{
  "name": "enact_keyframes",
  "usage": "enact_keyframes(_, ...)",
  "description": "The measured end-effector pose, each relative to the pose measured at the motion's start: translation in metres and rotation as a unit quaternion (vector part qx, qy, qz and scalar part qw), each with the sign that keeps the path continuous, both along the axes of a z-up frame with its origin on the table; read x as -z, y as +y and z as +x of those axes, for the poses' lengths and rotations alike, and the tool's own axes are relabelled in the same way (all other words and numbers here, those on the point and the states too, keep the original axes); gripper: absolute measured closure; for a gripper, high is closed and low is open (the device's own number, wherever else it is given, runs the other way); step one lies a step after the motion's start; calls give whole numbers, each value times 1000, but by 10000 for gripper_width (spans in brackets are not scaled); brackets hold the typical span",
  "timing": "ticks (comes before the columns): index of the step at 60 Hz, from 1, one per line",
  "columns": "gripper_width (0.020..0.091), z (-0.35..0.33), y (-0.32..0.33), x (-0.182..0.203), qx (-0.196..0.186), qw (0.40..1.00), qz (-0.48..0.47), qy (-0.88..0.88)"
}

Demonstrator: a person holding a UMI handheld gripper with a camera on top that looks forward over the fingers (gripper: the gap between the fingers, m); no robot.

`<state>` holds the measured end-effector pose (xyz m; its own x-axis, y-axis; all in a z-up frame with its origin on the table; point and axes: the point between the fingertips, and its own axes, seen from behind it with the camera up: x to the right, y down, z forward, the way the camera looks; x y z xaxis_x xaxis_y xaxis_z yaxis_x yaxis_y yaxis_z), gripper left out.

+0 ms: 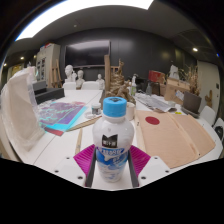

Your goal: Pour water

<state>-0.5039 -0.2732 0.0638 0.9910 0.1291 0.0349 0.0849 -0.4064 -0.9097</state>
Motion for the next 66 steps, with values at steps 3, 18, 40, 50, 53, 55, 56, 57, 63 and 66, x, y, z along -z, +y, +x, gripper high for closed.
enact_keyframes(3, 590, -1, 0, -1, -3, 1000, 4, -1)
enact_keyframes(18, 757, 1, 0, 1, 5, 1000, -9, 3)
enact_keyframes(40, 765, -66, 102, -119, -6, 988, 43, 146)
enact_keyframes(50, 767, -100, 189, -172, -5, 934, 40, 356)
enact_keyframes(53, 769, -106, 215, -178, -1, 899, 21, 438)
enact_keyframes(55, 770, -108, 232, -179, 5, 870, 6, 493)
enact_keyframes(56, 770, -108, 240, -179, 9, 854, -2, 520)
enact_keyframes(57, 770, -112, 243, -180, 14, 839, -11, 543)
enact_keyframes(63, 772, -103, 287, -169, 44, 742, -44, 667)
enact_keyframes(66, 770, -96, 303, -160, 58, 698, -57, 711)
